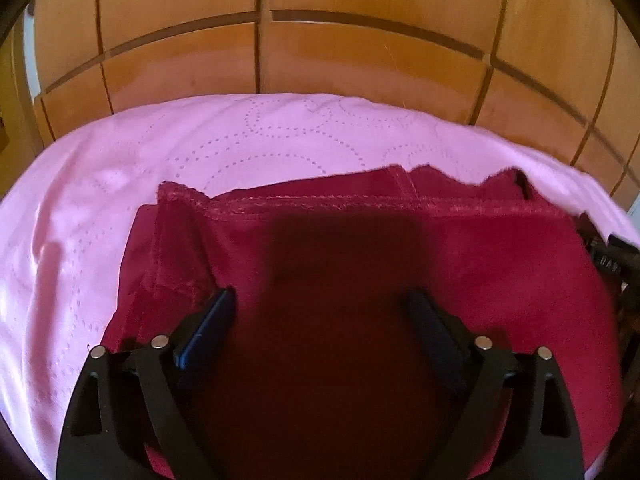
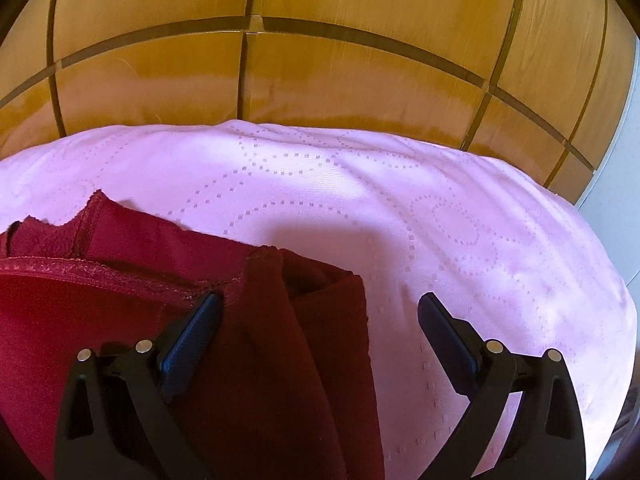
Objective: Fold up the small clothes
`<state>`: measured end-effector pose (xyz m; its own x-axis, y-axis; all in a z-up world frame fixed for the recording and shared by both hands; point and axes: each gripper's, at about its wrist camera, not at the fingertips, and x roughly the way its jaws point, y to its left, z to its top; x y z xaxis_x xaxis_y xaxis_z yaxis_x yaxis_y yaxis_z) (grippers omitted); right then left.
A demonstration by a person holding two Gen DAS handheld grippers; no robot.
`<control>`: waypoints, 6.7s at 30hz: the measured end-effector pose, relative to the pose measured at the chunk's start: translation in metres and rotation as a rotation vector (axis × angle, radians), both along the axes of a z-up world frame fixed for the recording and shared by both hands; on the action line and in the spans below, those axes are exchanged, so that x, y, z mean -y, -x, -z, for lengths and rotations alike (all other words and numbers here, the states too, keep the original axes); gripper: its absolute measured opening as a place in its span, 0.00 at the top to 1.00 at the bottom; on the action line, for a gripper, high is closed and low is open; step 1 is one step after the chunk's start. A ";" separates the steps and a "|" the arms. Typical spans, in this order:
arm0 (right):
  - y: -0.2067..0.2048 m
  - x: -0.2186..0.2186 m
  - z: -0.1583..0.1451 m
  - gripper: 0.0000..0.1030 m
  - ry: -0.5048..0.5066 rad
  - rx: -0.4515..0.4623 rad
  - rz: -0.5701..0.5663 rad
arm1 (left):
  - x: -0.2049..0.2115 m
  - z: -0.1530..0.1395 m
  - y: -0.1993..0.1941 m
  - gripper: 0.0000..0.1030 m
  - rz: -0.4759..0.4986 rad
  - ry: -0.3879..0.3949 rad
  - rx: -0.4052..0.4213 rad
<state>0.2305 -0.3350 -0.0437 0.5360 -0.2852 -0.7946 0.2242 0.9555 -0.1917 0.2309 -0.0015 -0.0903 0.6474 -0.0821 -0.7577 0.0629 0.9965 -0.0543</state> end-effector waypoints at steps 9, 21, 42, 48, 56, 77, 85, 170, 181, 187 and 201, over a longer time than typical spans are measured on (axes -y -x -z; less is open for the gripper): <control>0.001 -0.002 -0.002 0.05 -0.003 0.008 -0.004 | -0.004 0.001 0.000 0.11 0.006 0.031 0.012; 0.054 -0.034 -0.072 0.04 -0.170 0.176 -0.191 | -0.004 0.000 0.003 0.09 0.010 0.038 0.015; 0.040 -0.022 -0.048 0.03 -0.411 0.142 -0.109 | -0.005 0.001 0.002 0.05 0.026 0.068 0.020; 0.089 0.002 -0.057 0.03 -0.550 0.168 -0.038 | -0.002 -0.006 0.006 0.03 0.032 0.049 0.016; 0.135 0.013 -0.055 0.03 -0.551 0.130 -0.021 | -0.008 -0.025 0.055 0.03 0.035 0.215 0.074; 0.182 0.043 -0.025 0.03 -0.858 0.116 0.062 | 0.024 -0.029 0.139 0.04 0.143 0.236 0.150; 0.208 0.055 -0.026 0.03 -1.145 0.143 0.089 | 0.031 -0.024 0.142 0.25 0.161 0.161 0.153; 0.104 -0.076 -0.126 0.82 -1.122 0.221 -0.110 | -0.117 -0.017 0.138 0.03 -0.236 0.156 -0.044; 0.082 -0.145 -0.107 0.82 -1.233 0.098 -0.235 | -0.132 -0.014 0.142 0.03 -0.287 0.192 -0.063; 0.074 -0.193 -0.087 0.82 -1.281 0.010 -0.276 | -0.141 -0.012 0.146 0.03 -0.317 0.193 -0.067; 0.088 -0.260 -0.035 0.81 -1.250 -0.202 -0.315 | -0.155 -0.006 0.147 0.03 -0.378 0.209 -0.083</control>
<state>0.1425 -0.0749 -0.0087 0.2846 0.8162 -0.5028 0.0307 0.5164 0.8558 0.0841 0.1531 -0.0845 0.5988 -0.0079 -0.8009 -0.3172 0.9158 -0.2462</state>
